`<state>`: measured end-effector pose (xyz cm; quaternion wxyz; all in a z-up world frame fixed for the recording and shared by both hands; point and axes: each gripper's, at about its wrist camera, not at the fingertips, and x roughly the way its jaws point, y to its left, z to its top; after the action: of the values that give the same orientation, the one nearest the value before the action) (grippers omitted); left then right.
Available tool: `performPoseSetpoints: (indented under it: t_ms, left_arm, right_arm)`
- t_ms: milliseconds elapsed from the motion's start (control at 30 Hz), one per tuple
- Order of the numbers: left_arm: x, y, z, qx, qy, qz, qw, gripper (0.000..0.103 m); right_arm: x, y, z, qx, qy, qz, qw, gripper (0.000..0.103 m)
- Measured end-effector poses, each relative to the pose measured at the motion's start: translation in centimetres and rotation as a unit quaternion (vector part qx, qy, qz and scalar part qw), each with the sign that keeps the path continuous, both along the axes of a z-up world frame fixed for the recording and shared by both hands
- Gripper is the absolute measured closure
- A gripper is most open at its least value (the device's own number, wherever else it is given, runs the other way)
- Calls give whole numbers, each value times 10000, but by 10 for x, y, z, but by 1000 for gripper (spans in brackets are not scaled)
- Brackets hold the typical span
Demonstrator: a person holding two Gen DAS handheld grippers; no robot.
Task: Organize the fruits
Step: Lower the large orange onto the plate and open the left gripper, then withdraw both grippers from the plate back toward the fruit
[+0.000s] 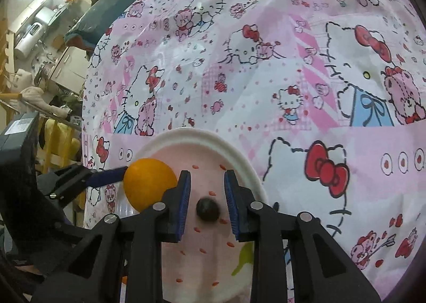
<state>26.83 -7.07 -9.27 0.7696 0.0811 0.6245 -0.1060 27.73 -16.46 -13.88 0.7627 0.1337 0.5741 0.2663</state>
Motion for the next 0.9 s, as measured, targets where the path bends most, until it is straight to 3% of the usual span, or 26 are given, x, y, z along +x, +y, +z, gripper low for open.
performPoseSetpoints:
  t_ms: [133, 200, 267, 433, 500, 667, 767, 900]
  left_arm:
    - [0, 2, 7, -101, -18, 76, 9999, 22]
    - [-2, 3, 11, -116, -68, 135, 9998, 22]
    - [-3, 7, 15, -160, -85, 179, 9997, 22]
    - [-13, 17, 24, -193, -223, 317, 9991, 18]
    - [-15, 21, 28, -238, -292, 423, 9984, 17]
    - [-28, 26, 44, -193, -491, 477, 9975, 16]
    - [-38, 29, 56, -101, -747, 451, 9961, 4]
    - [-49, 37, 63, -187, -821, 590, 9947, 3]
  right_arm:
    - [0, -7, 10, -53, -164, -9, 9999, 69]
    - [-1, -11, 16, -113, -280, 21, 9995, 55]
    - [-4, -18, 23, -145, -428, -103, 9989, 48]
    - [-10, -27, 33, -190, -502, -228, 9983, 42]
    - [-15, -26, 39, -301, -608, -244, 9974, 29]
    - [-27, -28, 51, -324, -707, -288, 9966, 21]
    - [-36, -32, 62, -356, -833, -380, 9952, 14]
    - [-50, -38, 72, -365, -921, -457, 9940, 12]
